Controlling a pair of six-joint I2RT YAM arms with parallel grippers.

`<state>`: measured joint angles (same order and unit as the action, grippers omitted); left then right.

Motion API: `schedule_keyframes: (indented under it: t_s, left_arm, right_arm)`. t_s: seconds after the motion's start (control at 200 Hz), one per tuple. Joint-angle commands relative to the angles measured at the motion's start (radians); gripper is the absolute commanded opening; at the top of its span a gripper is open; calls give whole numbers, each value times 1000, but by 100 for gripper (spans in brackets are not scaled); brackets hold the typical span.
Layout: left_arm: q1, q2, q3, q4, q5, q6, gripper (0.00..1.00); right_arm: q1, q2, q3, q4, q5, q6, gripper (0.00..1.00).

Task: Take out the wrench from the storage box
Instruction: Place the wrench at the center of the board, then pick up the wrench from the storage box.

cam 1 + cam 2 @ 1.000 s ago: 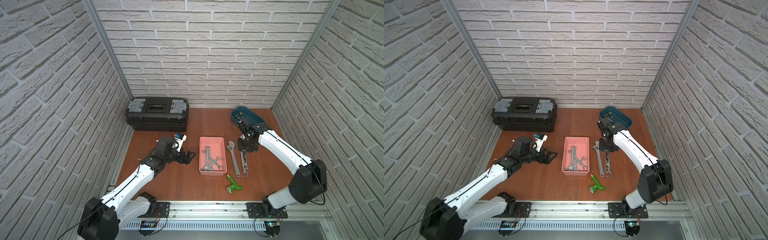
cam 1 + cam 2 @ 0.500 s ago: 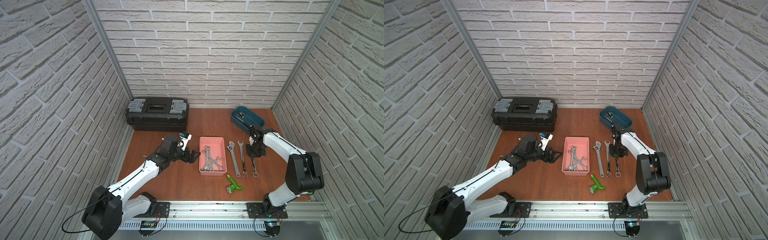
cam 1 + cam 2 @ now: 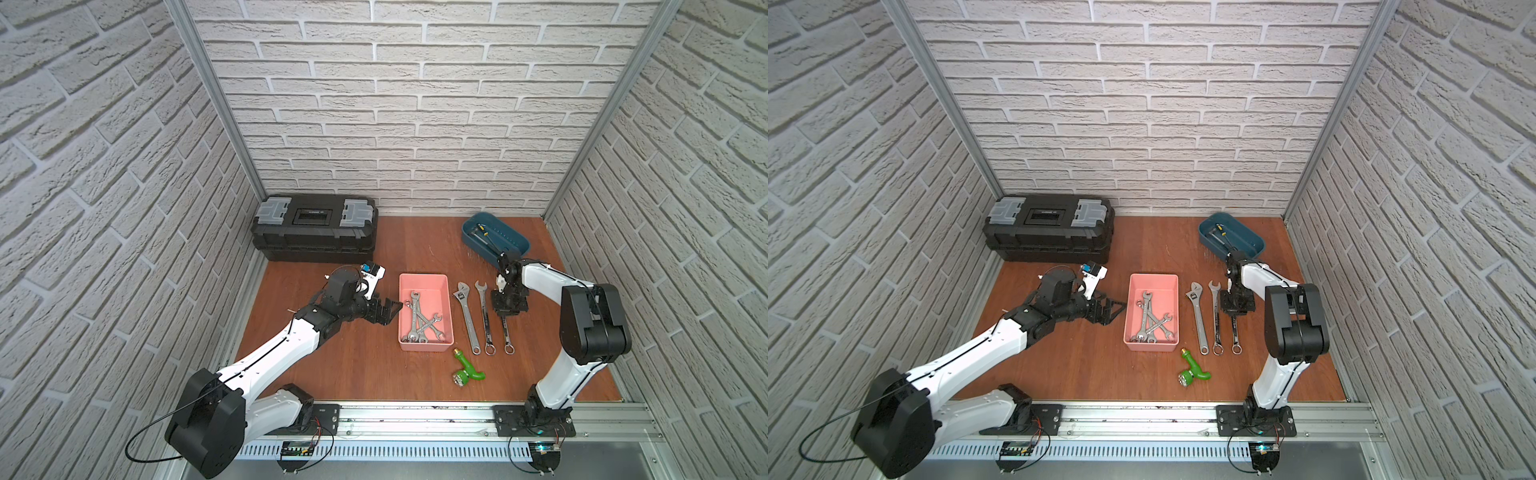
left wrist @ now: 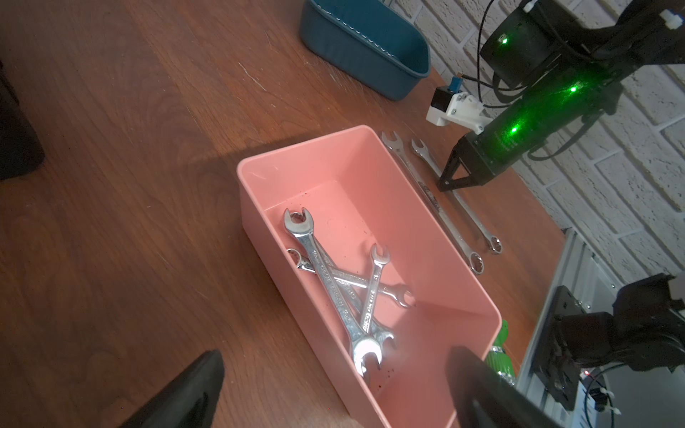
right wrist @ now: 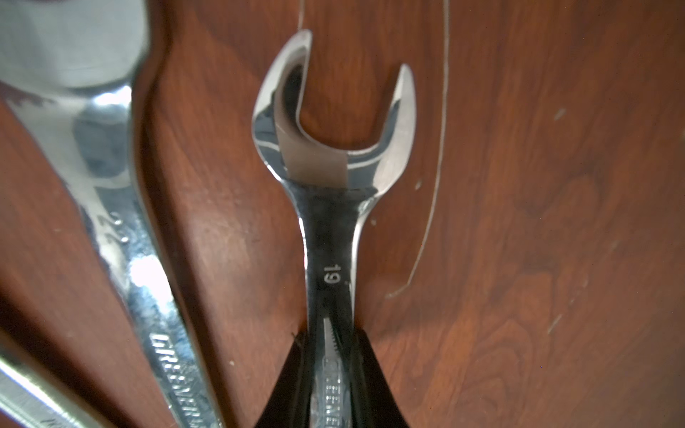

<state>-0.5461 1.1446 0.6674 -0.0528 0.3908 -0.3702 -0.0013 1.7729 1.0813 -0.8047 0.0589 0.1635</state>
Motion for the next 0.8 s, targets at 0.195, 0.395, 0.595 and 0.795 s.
schedule_keyframes:
  t_s: [0.195,0.395,0.595,0.795]
  left_arm:
    - [-5,-17,23,3,-3,13,98]
    - [-5,-32,28,-28,-8,24,98]
    - [3,-46,33,-55,-15,31,98]
    - [13,-52,36,-68,-20,32,98]
  right_arm:
    - [-3,-2,29,9,-25,-33,36]
    - [-5,-78,80,-54,-44,-31,40]
    - [14,-208,127,-122,-118,1,42]
    - [130,-328,125,-170,-180,116,46]
